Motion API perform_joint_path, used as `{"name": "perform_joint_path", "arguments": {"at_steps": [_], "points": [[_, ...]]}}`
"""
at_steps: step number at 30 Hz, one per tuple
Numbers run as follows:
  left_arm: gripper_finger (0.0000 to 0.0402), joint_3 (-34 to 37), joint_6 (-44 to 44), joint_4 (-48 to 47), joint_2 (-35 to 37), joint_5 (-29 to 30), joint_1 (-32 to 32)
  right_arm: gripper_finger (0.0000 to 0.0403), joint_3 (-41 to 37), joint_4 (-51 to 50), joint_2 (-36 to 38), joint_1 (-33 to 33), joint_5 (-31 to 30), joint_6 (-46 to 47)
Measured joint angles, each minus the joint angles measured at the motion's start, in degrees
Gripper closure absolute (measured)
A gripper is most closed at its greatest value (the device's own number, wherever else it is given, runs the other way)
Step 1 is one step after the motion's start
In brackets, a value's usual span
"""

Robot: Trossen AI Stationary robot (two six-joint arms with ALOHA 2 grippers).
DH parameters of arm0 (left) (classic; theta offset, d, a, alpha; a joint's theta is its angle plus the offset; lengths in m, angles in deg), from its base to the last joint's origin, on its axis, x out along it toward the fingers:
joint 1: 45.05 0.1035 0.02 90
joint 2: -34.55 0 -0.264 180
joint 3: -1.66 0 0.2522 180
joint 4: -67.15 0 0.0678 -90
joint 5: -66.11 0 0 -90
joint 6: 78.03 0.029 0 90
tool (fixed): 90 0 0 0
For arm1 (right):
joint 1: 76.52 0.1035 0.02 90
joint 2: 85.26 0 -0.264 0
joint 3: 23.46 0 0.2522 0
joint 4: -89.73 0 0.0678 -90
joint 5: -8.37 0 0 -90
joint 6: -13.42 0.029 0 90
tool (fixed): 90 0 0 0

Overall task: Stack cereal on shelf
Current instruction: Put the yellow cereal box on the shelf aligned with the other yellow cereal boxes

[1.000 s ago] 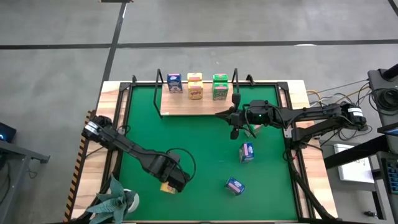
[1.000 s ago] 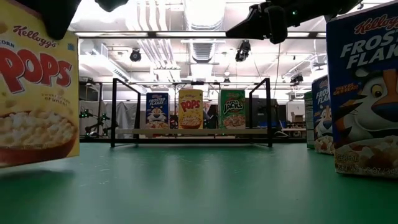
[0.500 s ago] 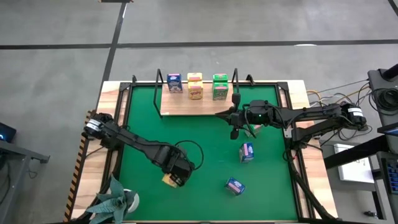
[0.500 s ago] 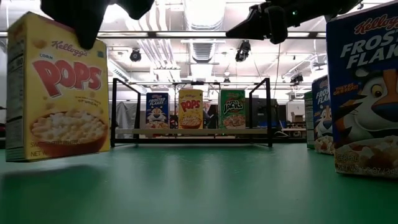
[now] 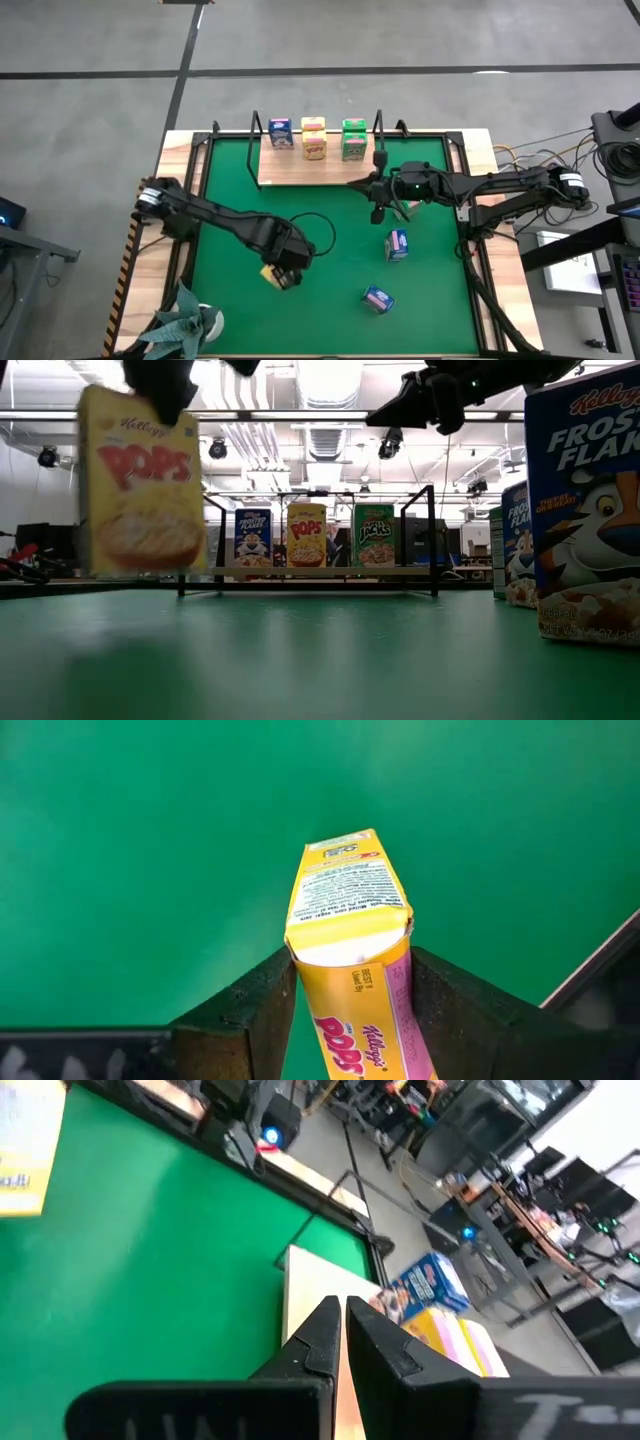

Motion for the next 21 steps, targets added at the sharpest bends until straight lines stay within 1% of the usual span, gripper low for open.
{"name": "perform_joint_path", "arguments": {"at_steps": [2,5,10,13,16,21], "points": [[0.0231,-3.1,4.1,-2.1,0.0,2.4,0.6,0.039,0.0,-1.3,0.3,0.0,-1.6,0.0],[0.0231,-8.7,11.2,-5.3,0.0,8.1,1.7,0.039,0.0,-3.1,1.1,0.0,-3.5,0.2],[0.0231,-17.2,24.5,-7.7,0.0,17.2,4.0,0.039,-0.1,-6.4,3.3,0.0,-3.5,1.3],[0.0231,-20.6,32.2,-8.1,0.0,20.9,6.1,0.039,-0.1,-9.7,5.0,0.0,-3.5,2.3],[0.0231,-22.8,38.9,-8.2,-0.1,23.1,8.9,0.039,-0.2,-12.2,6.4,0.0,-3.5,3.7],[0.0231,-23.6,48.3,-6.8,-0.1,23.3,15.2,0.039,-0.7,-13.0,7.6,0.0,-3.4,4.8]]}}
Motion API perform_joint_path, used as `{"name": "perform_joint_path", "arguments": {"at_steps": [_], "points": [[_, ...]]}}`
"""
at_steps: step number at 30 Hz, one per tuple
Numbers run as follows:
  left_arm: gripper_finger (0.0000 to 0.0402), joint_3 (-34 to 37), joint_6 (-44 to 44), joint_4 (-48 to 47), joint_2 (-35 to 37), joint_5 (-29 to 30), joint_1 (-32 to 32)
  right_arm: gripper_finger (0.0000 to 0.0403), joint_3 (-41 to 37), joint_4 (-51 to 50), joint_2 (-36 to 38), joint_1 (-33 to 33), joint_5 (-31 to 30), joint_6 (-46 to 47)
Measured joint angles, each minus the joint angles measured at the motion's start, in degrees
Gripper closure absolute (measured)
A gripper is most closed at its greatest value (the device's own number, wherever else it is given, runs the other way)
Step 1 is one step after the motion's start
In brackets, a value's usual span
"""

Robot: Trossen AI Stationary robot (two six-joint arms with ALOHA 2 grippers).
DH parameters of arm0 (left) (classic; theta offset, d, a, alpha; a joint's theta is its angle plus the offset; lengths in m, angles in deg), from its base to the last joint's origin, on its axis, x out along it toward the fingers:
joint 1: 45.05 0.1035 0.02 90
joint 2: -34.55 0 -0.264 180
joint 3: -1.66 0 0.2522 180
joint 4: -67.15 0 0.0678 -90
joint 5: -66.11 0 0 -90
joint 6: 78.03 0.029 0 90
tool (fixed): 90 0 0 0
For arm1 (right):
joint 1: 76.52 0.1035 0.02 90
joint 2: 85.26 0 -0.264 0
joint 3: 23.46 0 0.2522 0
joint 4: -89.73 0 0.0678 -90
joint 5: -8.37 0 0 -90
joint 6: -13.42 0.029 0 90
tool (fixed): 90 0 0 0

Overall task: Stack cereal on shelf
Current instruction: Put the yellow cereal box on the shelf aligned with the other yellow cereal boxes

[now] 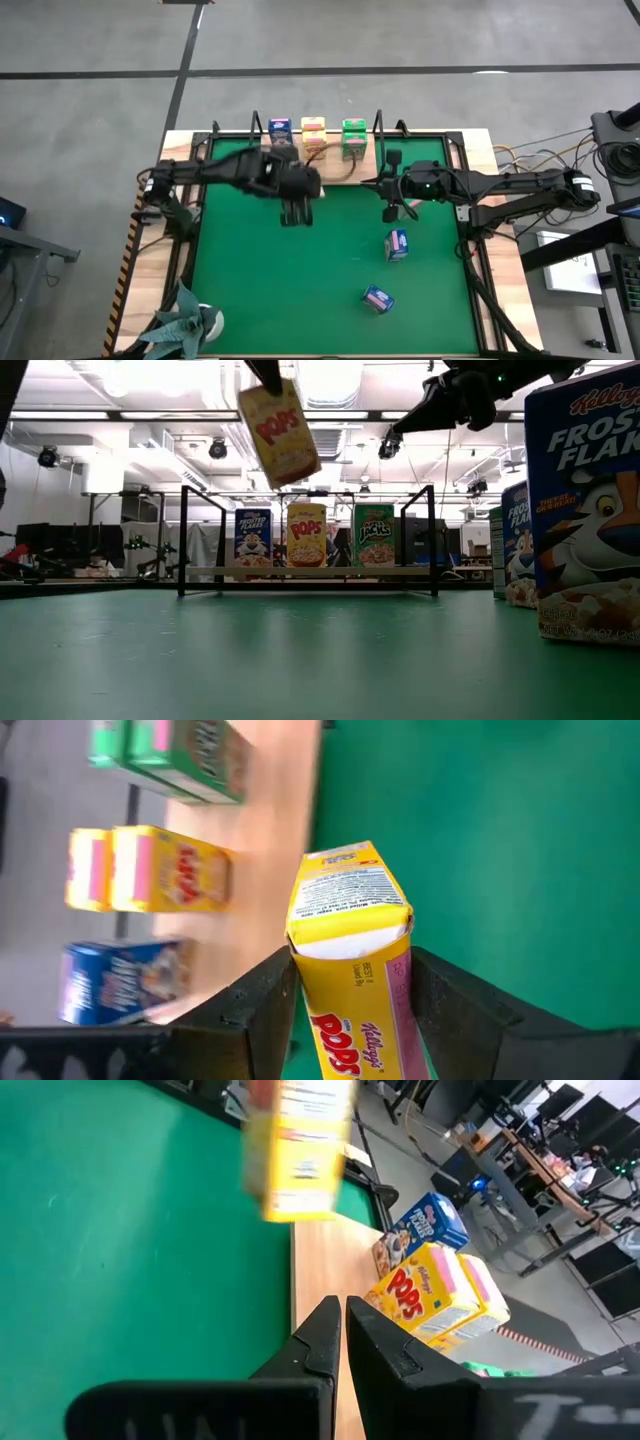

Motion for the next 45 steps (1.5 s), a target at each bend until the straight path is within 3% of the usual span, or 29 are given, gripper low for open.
{"name": "perform_joint_path", "arguments": {"at_steps": [7,13,18,31,45], "points": [[0.0231,1.8,11.6,5.7,-0.5,-1.0,8.8,0.039,-0.4,0.0,0.1,0.0,0.0,-0.1],[0.0231,1.8,17.5,8.4,-2.8,-9.7,14.7,0.039,-0.4,-0.1,0.1,0.0,0.0,-0.1],[0.0231,1.8,20.8,8.7,-5.3,-11.2,18.2,0.039,-0.4,-0.1,0.1,0.0,0.0,-0.1],[0.0231,1.8,25.6,8.8,-12.0,-14.8,22.3,0.039,-0.4,0.0,0.1,0.0,0.0,-1.0],[0.0231,1.8,26.7,9.9,-12.4,-14.6,24.8,0.039,-0.4,0.1,0.1,-3.5,0.0,-0.9]]}}
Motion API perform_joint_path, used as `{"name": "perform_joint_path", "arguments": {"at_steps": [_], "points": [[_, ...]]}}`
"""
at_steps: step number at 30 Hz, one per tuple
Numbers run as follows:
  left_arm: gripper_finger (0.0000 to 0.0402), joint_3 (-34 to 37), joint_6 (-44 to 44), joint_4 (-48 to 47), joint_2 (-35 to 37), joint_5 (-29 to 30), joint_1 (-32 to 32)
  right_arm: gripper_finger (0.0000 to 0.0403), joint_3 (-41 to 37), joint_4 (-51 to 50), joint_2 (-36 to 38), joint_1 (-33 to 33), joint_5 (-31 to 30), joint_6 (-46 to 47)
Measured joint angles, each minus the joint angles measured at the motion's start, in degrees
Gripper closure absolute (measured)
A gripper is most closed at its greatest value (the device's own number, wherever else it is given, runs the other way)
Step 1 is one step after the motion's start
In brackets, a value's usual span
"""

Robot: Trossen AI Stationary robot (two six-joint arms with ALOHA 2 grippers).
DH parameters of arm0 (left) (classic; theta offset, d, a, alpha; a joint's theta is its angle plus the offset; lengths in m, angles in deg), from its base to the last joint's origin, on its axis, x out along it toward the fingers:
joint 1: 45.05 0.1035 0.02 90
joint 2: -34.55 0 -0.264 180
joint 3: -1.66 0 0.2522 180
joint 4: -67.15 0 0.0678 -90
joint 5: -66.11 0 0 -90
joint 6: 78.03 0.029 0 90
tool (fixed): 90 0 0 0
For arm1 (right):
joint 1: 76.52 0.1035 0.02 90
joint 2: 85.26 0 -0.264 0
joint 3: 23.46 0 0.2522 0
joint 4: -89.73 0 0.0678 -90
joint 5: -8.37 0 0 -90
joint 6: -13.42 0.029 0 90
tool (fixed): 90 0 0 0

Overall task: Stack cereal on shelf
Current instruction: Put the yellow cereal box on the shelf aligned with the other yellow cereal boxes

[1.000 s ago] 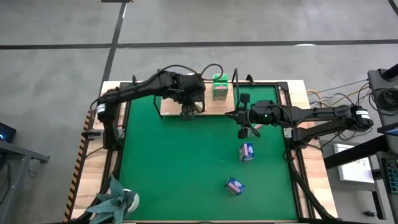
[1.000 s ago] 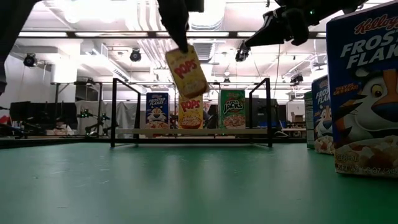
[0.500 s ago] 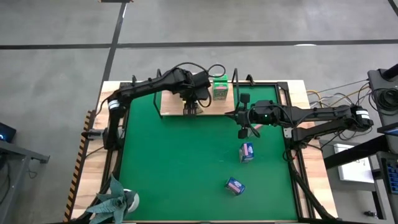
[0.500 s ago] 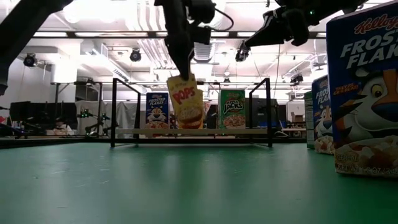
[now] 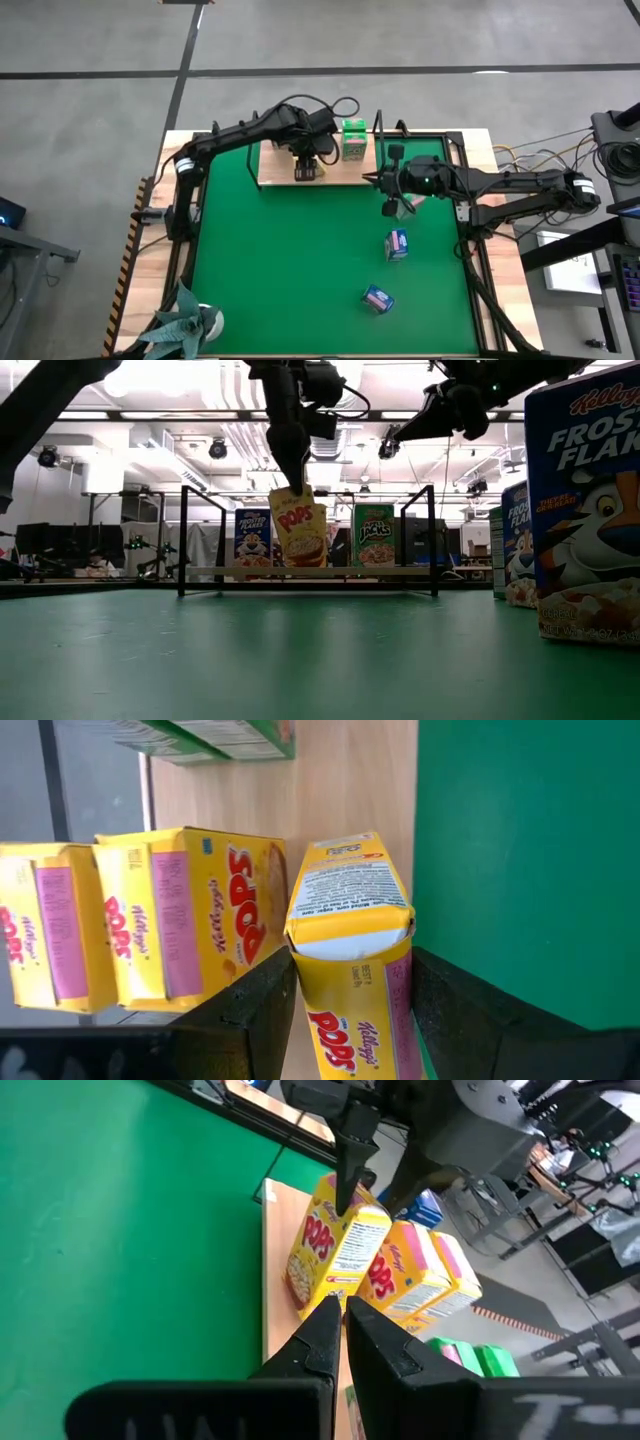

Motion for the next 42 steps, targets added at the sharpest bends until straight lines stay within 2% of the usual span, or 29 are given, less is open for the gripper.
{"name": "perform_joint_path", "arguments": {"at_steps": [15,26,31,42], "points": [[0.0229,0.0,0.2,0.6,0.0,0.0,0.7,0.039,0.0,0.0,0.0,-1.4,0.5,0.6],[0.0176,0.0,0.2,1.2,0.0,2.2,0.8,0.039,0.0,0.0,0.0,-1.4,0.5,0.6],[0.0163,-0.3,0.2,1.4,0.0,2.4,0.8,0.039,0.0,-0.1,0.0,-1.4,0.5,0.6],[0.0169,-9.9,-2.4,0.0,0.0,2.4,-1.9,0.039,0.0,-0.1,0.0,-1.4,0.5,0.6]]}}
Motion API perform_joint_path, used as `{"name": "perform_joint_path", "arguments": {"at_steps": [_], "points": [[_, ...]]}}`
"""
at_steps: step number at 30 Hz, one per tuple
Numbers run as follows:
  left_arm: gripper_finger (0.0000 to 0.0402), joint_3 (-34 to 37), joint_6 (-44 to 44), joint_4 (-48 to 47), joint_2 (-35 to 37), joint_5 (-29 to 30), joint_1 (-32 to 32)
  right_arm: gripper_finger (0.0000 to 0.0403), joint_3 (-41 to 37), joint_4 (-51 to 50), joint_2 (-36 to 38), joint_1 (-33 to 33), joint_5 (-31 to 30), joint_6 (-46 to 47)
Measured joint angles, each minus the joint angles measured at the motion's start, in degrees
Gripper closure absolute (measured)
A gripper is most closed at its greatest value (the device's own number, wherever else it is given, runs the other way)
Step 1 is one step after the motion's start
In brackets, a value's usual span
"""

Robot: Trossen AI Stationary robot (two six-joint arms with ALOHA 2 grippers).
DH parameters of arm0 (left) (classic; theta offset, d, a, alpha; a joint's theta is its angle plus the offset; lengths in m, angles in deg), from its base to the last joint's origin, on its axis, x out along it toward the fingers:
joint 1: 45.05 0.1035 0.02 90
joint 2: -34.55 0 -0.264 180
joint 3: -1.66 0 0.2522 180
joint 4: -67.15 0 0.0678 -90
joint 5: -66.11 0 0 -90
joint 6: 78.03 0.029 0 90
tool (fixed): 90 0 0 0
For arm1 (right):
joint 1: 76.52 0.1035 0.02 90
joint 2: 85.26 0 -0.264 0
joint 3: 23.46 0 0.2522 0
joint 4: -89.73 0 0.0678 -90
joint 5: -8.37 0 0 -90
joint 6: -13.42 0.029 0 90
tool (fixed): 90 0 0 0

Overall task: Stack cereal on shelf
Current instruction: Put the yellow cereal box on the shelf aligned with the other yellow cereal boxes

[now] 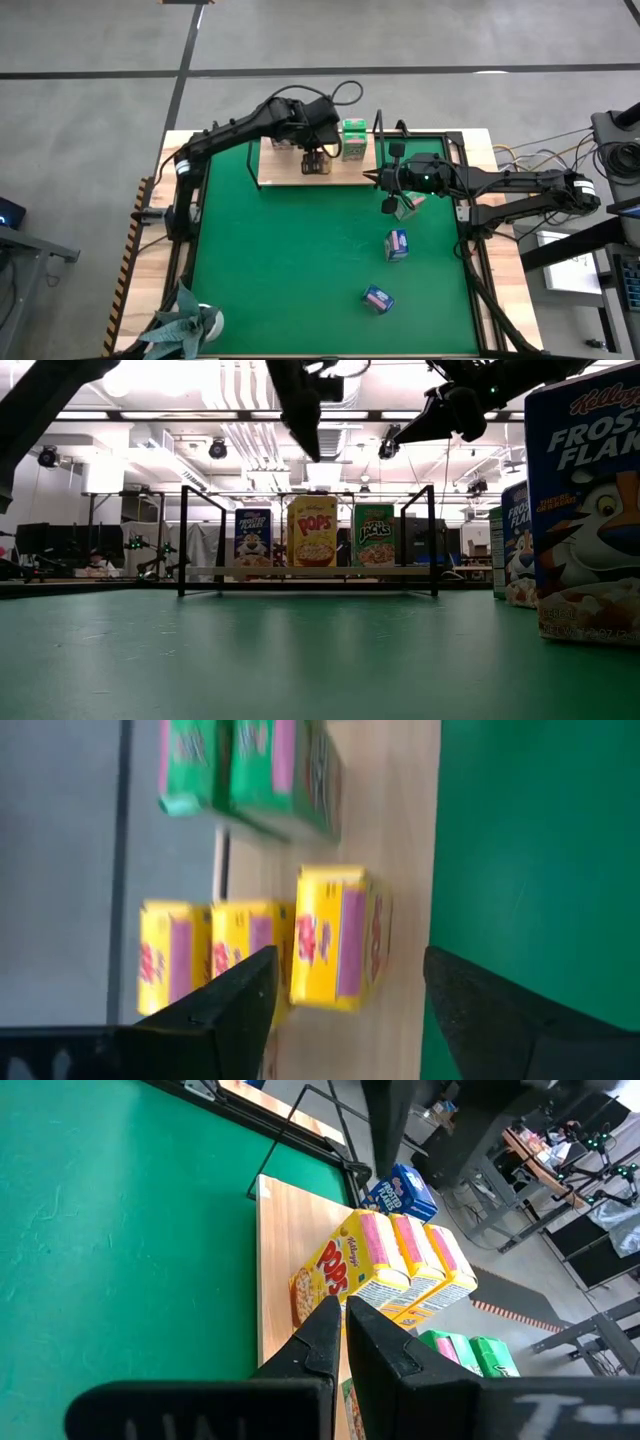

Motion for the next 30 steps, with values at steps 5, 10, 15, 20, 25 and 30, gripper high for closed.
{"name": "perform_joint_path", "arguments": {"at_steps": [5,10,15,20,25,30], "points": [[0.021,-0.1,1.5,4.1,0.1,0.0,-1.3,0.039,0.0,0.0,0.0,0.0,0.0,0.1],[0.0304,3.7,3.4,6.6,0.0,0.1,-1.2,0.039,-0.3,-0.1,0.0,0.0,0.0,0.4],[0.0393,7.9,3.7,9.5,0.2,3.3,-0.3,0.039,-0.4,0.0,0.0,0.0,0.0,0.5],[0.0383,11.3,3.6,11.5,0.3,4.6,0.8,0.039,-0.6,-0.1,0.0,0.0,0.0,0.7],[0.0397,13.8,2.6,12.4,0.3,4.7,1.0,0.039,-0.7,0.0,0.0,0.0,0.0,0.8],[0.04,14.0,1.7,11.4,0.5,4.7,0.8,0.039,-0.7,0.0,0.0,0.0,0.0,0.9]]}}
